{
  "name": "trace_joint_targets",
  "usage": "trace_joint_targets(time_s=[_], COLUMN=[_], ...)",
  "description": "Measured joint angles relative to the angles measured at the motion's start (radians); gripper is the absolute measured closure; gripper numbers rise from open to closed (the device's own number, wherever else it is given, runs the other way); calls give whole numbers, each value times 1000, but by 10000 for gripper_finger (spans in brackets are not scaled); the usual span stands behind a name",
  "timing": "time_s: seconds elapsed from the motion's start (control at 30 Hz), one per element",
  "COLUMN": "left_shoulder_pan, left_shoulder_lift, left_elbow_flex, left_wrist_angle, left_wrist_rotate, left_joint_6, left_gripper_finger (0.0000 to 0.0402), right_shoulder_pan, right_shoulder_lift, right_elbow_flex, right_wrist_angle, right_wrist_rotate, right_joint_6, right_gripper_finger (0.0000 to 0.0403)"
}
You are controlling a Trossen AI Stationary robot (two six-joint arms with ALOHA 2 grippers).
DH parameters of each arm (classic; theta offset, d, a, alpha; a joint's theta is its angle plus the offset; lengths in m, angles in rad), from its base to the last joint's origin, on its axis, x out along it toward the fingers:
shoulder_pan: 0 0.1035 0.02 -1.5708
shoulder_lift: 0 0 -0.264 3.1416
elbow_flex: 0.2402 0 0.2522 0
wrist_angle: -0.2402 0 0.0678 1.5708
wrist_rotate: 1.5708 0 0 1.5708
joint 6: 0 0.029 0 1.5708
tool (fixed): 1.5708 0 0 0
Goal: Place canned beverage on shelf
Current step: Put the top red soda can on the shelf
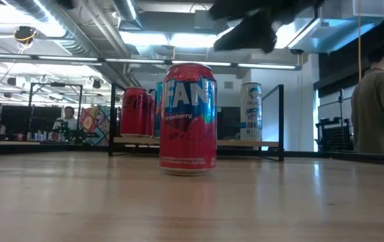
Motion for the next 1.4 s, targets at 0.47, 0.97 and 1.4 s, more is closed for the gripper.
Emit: trace_joint_targets(time_s=[0.47,0.97,1.4], left_shoulder_pan=[-91,-91,-86], left_shoulder_lift=[-124,-124,-124], left_elbow_flex=[-187,-187,-187], left_wrist_angle=[119,116,108], left_wrist_rotate=[-54,-18,-15], left_joint_6=[-98,-70,-69], left_gripper_finger=[30,30,30], right_shoulder_pan=[-59,-59,-59], right_shoulder_lift=[190,256,258], right_elbow_flex=[0,5,3], right_wrist_angle=[207,234,244], right_wrist_rotate=[-101,-97,-97], right_joint_6=[0,-26,-40], right_gripper_finger=[86,86,86])
